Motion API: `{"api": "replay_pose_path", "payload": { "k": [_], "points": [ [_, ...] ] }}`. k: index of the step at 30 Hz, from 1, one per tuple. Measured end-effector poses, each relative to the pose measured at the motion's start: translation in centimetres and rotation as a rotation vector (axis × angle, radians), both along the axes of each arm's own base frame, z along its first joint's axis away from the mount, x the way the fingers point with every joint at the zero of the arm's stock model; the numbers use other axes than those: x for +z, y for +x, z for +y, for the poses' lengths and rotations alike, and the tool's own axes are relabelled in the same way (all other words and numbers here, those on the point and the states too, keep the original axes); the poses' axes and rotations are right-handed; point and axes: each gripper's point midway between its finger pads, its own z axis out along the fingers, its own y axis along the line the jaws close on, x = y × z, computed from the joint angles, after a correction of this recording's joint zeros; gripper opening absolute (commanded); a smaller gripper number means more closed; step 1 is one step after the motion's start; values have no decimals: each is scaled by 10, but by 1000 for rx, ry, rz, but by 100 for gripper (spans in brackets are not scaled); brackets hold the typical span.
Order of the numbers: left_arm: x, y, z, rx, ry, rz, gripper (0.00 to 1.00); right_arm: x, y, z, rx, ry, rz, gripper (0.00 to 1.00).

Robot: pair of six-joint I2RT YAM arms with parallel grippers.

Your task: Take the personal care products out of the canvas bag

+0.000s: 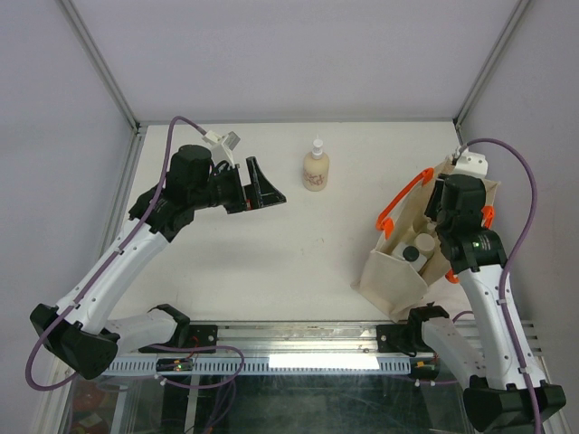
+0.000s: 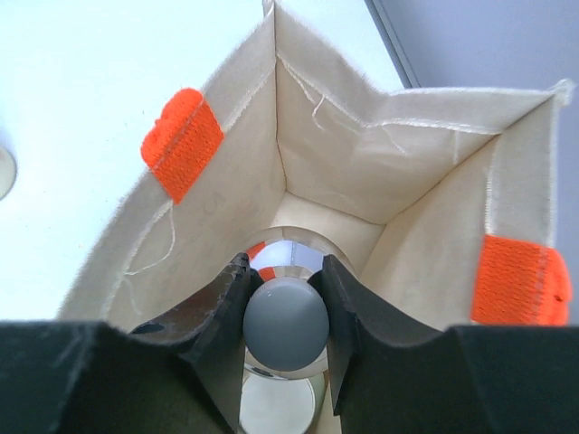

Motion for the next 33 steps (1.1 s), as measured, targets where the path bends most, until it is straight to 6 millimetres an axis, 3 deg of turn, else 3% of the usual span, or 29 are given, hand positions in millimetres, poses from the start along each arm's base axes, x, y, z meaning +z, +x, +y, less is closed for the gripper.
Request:
{"api": "replay_pose_path", "payload": {
  "k": [10, 22, 26, 33],
  "points": [
    [0, 0, 0, -1, 0, -2, 99, 65, -5, 0, -7, 11, -2, 0],
    [1, 1, -1, -1, -2, -6, 99, 144, 15, 18, 75, 40, -38, 0],
    [-2, 3, -2, -1, 2, -1, 99, 164, 28, 34, 133, 36, -47, 0],
    [-6, 6, -3, 2, 12, 8, 99, 186, 55, 106, 332, 9, -43, 0]
  ]
}}
